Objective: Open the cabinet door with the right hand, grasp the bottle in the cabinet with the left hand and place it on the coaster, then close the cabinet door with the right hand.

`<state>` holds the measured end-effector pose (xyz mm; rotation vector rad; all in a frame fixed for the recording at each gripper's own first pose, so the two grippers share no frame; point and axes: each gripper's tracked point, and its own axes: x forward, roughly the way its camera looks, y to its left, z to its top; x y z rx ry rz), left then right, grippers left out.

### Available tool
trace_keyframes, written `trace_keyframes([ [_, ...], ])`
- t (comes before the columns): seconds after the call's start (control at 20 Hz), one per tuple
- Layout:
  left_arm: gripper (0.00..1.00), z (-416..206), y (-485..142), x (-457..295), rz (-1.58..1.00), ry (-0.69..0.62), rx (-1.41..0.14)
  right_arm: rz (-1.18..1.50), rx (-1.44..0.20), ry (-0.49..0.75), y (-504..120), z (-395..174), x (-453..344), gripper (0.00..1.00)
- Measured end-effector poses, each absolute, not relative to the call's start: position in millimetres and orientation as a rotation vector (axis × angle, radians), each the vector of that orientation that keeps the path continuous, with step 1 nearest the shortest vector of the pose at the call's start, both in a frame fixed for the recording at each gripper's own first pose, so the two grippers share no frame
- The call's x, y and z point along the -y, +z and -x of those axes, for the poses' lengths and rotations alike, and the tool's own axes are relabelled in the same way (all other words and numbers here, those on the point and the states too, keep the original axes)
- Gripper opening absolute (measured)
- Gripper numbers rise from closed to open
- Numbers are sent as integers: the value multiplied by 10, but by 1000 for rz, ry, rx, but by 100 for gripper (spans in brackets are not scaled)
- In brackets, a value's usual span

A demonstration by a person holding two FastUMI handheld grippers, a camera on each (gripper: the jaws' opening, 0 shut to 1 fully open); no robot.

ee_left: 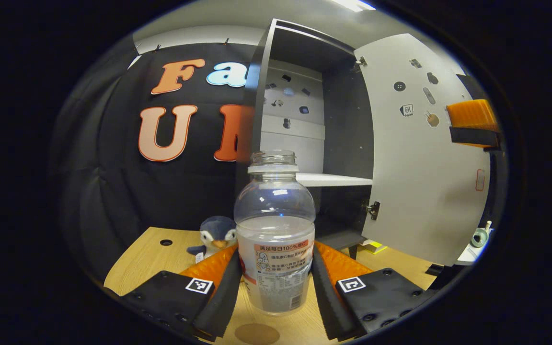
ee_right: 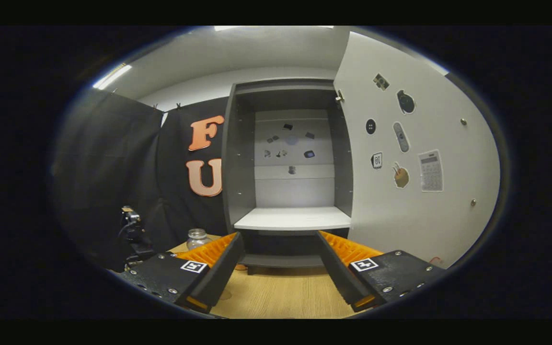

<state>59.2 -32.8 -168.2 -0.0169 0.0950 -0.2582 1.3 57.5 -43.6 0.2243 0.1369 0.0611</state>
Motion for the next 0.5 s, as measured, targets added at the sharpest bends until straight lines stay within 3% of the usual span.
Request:
trace_keyframes([
  [0.35, 80, -384, -2480, 184, -9, -262, -138, -233, -134, -10, -617, 66, -581, 93],
  [0.4, 80, -360, -2552, 167, -15, -267, -138, -224, -139, -14, -629, 72, -589, 97],
  [0.5, 80, -317, -2680, 153, -10, -279, -138, -195, -153, -18, -665, 78, -615, 93],
])
